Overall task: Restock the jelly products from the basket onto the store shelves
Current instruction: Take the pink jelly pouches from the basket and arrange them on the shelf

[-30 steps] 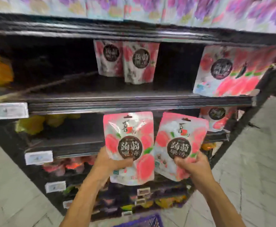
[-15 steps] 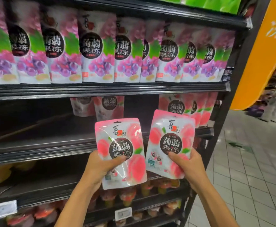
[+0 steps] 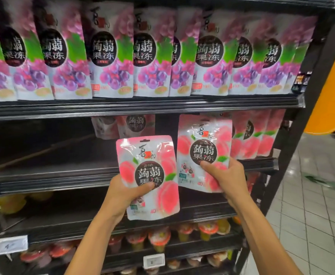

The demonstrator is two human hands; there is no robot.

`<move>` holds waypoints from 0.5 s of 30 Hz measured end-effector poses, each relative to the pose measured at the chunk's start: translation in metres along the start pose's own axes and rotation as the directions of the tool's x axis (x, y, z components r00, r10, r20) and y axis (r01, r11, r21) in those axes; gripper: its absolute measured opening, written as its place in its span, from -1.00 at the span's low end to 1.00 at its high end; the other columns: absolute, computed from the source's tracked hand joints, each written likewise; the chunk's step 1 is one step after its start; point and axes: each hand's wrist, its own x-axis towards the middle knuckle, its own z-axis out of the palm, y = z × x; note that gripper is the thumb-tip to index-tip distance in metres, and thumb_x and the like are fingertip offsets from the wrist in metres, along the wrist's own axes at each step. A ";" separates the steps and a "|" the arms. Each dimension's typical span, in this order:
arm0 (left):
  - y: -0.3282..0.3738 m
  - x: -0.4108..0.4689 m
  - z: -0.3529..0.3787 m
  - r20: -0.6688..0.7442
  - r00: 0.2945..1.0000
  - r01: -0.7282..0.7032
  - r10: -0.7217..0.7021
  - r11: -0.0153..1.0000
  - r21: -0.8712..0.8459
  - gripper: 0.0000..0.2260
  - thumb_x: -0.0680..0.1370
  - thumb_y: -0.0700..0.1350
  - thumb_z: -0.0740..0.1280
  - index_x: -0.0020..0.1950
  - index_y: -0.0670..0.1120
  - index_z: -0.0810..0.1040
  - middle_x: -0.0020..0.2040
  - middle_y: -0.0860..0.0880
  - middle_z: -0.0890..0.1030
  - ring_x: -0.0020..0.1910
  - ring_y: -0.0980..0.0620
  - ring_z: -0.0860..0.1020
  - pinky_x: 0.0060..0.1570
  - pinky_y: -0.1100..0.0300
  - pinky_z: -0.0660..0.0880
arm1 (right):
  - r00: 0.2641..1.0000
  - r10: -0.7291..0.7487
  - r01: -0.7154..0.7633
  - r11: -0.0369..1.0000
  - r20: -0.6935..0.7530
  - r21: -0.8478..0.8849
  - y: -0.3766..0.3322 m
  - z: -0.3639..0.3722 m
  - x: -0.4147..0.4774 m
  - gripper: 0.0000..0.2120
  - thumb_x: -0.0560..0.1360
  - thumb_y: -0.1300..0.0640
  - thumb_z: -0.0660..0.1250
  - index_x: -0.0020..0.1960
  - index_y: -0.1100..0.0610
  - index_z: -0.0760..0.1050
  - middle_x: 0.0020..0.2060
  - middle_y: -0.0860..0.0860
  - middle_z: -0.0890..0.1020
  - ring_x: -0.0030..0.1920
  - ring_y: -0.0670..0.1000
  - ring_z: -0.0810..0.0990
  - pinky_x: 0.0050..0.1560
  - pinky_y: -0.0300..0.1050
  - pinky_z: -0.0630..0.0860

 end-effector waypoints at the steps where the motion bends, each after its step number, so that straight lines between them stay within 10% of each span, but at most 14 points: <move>1: 0.000 0.001 0.001 -0.010 1.000 -0.002 0.002 1.000 -0.015 -0.58 0.07 -0.01 0.66 -0.11 0.03 0.71 -0.13 -0.11 0.74 -0.17 -0.06 0.72 -0.32 0.23 0.60 | 1.000 0.000 0.000 1.000 0.002 0.013 -0.001 0.001 0.004 -0.69 0.25 0.02 0.63 -0.07 0.07 0.66 -0.17 0.03 0.74 -0.14 0.07 0.73 -0.06 0.12 0.66; 4: 0.002 0.005 0.001 -0.024 1.000 -0.007 0.006 1.000 -0.029 -0.57 0.05 -0.03 0.67 -0.12 0.00 0.71 -0.11 -0.14 0.73 -0.14 -0.10 0.72 -0.27 0.17 0.62 | 1.000 -0.022 0.022 0.999 0.019 0.032 -0.006 0.006 0.016 -0.75 0.27 0.01 0.62 -0.11 0.00 0.66 -0.22 0.01 0.74 -0.22 -0.02 0.72 -0.31 -0.12 0.62; 15: 0.001 0.008 0.008 -0.005 1.000 -0.009 0.009 0.999 0.041 -0.45 0.01 0.11 0.71 -0.07 0.00 0.70 -0.07 -0.14 0.73 -0.08 -0.13 0.71 -0.18 0.10 0.64 | 0.991 -0.130 0.126 0.986 -0.036 -0.109 -0.015 0.028 0.055 -0.48 0.30 -0.02 0.61 0.08 0.22 0.47 -0.05 0.06 0.62 0.05 0.10 0.61 0.00 -0.09 0.54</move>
